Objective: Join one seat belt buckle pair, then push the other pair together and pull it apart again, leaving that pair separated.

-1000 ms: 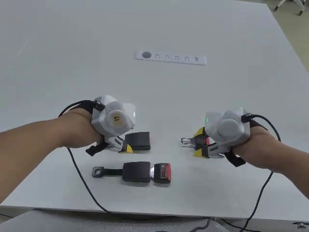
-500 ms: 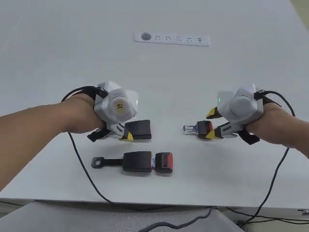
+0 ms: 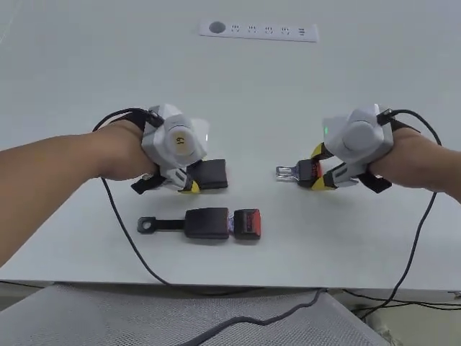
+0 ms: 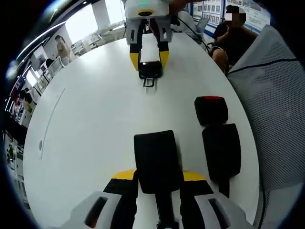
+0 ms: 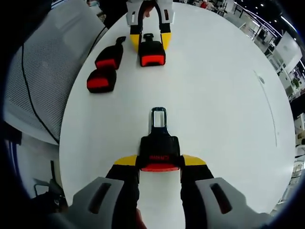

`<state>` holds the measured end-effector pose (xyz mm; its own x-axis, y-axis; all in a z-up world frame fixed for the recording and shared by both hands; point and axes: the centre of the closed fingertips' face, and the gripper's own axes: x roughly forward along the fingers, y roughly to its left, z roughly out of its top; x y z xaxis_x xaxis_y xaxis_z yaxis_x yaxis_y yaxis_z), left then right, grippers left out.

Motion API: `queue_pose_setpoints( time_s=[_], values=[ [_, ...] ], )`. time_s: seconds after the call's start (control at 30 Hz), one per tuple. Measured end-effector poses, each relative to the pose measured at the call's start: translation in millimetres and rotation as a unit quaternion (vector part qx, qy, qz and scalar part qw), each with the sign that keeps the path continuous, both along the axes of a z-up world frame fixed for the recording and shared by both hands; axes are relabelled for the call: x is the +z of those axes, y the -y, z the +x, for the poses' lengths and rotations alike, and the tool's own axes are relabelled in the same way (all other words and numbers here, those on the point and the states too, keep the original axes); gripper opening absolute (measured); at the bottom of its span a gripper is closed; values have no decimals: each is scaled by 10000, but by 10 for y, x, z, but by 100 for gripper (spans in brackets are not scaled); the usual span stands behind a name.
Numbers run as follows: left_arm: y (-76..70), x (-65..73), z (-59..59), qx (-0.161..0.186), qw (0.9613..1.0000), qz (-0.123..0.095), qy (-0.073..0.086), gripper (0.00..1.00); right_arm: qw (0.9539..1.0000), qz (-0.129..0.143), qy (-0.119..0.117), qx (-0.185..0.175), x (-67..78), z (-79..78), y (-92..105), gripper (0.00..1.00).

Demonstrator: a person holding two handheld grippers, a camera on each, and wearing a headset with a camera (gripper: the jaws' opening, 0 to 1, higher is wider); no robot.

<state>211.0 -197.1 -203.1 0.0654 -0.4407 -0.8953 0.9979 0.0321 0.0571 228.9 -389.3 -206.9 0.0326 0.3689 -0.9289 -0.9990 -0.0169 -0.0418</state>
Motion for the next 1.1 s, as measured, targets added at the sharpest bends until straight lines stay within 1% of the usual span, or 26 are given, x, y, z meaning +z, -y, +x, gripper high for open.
queue_pose_setpoints(
  time_s=[0.03,0.17,0.23,0.3,0.37,0.47,0.5,0.63,0.77,0.83,0.93,1.03,1.1],
  values=[
    [2,2,2,3,10000,-6,-3,35,10000,-5,-8,15,-40,37,19,32],
    [0,-3,-1,-49,10000,24,-16,34,9999,-34,-28,139,-10,26,-6,32],
    [-8,-23,18,-5,10000,50,-49,34,9998,-38,-22,168,-53,64,15,32],
    [-14,-34,27,-20,10000,69,-35,34,9999,-24,-29,150,-77,83,25,32],
    [-16,-33,22,-26,10000,92,8,34,9999,-19,-28,144,-31,53,9,32],
    [-15,-27,9,-38,9999,129,40,33,9999,-52,-14,158,-28,40,5,32],
    [-10,-18,2,-42,9999,136,32,33,9999,-52,-23,156,-47,39,20,32],
    [-5,-15,2,-100,9998,182,-5,33,9998,-77,-61,155,-14,28,-5,31],
    [-9,-20,4,-62,9998,180,-28,33,9999,-83,-29,146,-31,44,3,31],
    [-11,-25,7,-41,9998,179,-34,33,9999,-73,-22,139,-65,67,11,31],
    [-18,-37,18,-32,9998,174,-60,33,9999,-59,4,139,-14,28,-14,31],
    [-7,-22,3,-36,9997,213,-75,33,9999,-21,-7,113,-29,39,-42,31],
    [-10,-26,6,-35,9997,217,-89,33,9998,-5,11,178,-4,-2,-113,31]
  ],
)
